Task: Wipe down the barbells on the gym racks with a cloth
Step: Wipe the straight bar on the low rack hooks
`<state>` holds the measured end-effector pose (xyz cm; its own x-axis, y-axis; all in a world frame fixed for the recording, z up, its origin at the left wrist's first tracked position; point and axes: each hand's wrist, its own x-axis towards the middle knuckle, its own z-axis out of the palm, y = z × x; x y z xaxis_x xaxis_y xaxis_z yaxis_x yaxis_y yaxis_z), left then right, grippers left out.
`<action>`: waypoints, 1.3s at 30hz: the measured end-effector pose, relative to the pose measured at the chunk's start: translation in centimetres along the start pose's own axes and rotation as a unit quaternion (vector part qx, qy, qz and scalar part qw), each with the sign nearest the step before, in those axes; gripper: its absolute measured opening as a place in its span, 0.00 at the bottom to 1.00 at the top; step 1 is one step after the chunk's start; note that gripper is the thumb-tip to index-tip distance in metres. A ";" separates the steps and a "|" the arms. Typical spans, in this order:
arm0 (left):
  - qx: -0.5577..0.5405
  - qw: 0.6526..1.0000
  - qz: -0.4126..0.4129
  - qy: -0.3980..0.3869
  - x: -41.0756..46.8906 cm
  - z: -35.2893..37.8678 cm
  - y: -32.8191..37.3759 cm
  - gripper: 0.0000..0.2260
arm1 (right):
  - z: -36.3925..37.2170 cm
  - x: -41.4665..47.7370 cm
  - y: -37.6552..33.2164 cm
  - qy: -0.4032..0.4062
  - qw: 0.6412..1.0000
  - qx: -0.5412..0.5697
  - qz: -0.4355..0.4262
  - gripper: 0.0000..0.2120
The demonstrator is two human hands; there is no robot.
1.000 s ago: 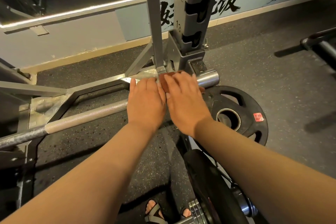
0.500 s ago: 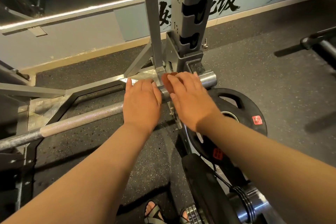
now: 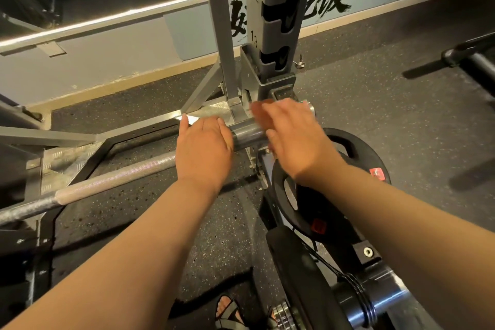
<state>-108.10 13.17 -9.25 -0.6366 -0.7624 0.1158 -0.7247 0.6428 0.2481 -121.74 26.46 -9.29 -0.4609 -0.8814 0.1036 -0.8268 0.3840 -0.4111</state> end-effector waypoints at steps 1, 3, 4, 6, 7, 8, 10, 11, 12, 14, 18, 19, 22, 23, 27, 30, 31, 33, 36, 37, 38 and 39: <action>-0.002 1.000 -0.004 -0.003 0.1 0.0 0.1 0.20 | -0.4 0.2 0.9 0.026 0.999 0.009 0.039 0.24; -0.010 1.000 -0.017 -0.012 0.3 0.0 0.2 0.20 | -0.6 0.5 0.9 0.071 0.991 0.019 0.115 0.23; -0.012 1.000 -0.023 -0.014 0.4 0.0 0.2 0.20 | -0.3 0.7 -0.1 0.073 0.988 0.015 0.136 0.24; -0.016 0.999 -0.026 -0.021 0.5 -0.1 0.3 0.21 | 0.7 0.6 -2.8 0.027 0.993 0.021 0.112 0.26; -0.019 0.999 -0.022 -0.029 0.5 -0.2 0.3 0.21 | 1.2 0.2 -4.1 -0.007 0.997 0.036 0.074 0.27; -0.020 0.999 -0.011 -0.038 0.5 -0.3 0.3 0.22 | 1.5 -0.2 -5.2 -0.041 0.997 0.051 0.037 0.29; -0.023 0.998 0.005 -0.052 0.7 -0.5 0.2 0.22 | 1.3 -0.2 -5.3 -0.070 0.996 0.046 -0.014 0.29; -0.029 0.998 0.005 -0.052 0.9 -0.7 0.2 0.21 | 1.1 0.4 -4.7 -0.066 0.997 0.029 -0.032 0.28; -0.036 0.998 0.004 -0.049 1.1 -0.7 0.1 0.21 | 1.0 1.1 -4.0 -0.055 0.997 0.011 -0.044 0.27; -0.040 0.998 -0.002 -0.048 1.4 -0.6 -0.1 0.20 | 0.9 2.2 -3.4 -0.033 0.999 0.008 -0.035 0.26; -0.061 0.998 0.000 -0.033 1.1 0.1 -0.6 0.21 | 2.2 1.0 -4.5 -0.001 1.000 0.019 -0.020 0.26; -0.066 0.997 0.009 -0.027 0.7 0.2 -0.6 0.21 | 2.4 0.4 -4.4 -0.002 0.999 0.017 -0.031 0.25; -0.058 0.998 0.035 -0.003 -0.5 0.3 -1.0 0.23 | 2.0 0.2 -3.9 -0.007 0.999 0.007 -0.044 0.24; -0.050 0.998 0.037 0.001 -0.8 0.2 -1.3 0.24 | 1.9 0.4 -3.9 -0.008 0.999 0.005 -0.040 0.24; -0.018 1.000 0.017 -0.016 -0.7 -0.5 -1.6 0.27 | 2.2 1.4 -4.4 0.008 1.000 0.016 -0.021 0.24; -0.021 0.999 -0.001 -0.026 0.0 -0.6 -1.3 0.25 | 2.4 1.2 -4.8 0.000 0.999 0.025 -0.023 0.26; -0.025 0.999 -0.007 -0.027 0.1 -0.5 -1.3 0.24 | 2.7 0.7 -4.7 -0.006 0.999 0.026 -0.034 0.26; -0.027 0.999 -0.012 -0.026 0.3 -0.3 -1.3 0.22 | 3.4 -0.3 -4.6 -0.018 0.998 0.016 -0.063 0.27; -0.046 0.998 -0.023 -0.020 0.4 -0.1 -1.3 0.24 | 3.0 0.4 -3.9 -0.020 0.997 -0.006 -0.080 0.28; -0.054 0.998 -0.029 -0.018 0.4 0.0 -1.3 0.24 | 2.7 1.1 -3.9 -0.018 0.997 -0.008 -0.080 0.28; -0.059 0.998 -0.033 -0.019 0.4 0.0 -1.2 0.25 | 2.5 1.7 -4.1 -0.013 0.997 -0.002 -0.074 0.27; -0.060 0.997 -0.036 -0.021 0.4 -0.1 -1.1 0.25 | 2.5 1.9 -4.4 -0.005 0.998 0.011 -0.064 0.25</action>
<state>-107.55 12.12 -9.36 -0.5972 -0.8003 0.0533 -0.7331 0.5716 0.3685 -118.16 22.43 -9.54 -0.3487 -0.9254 0.1484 -0.8715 0.2619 -0.4145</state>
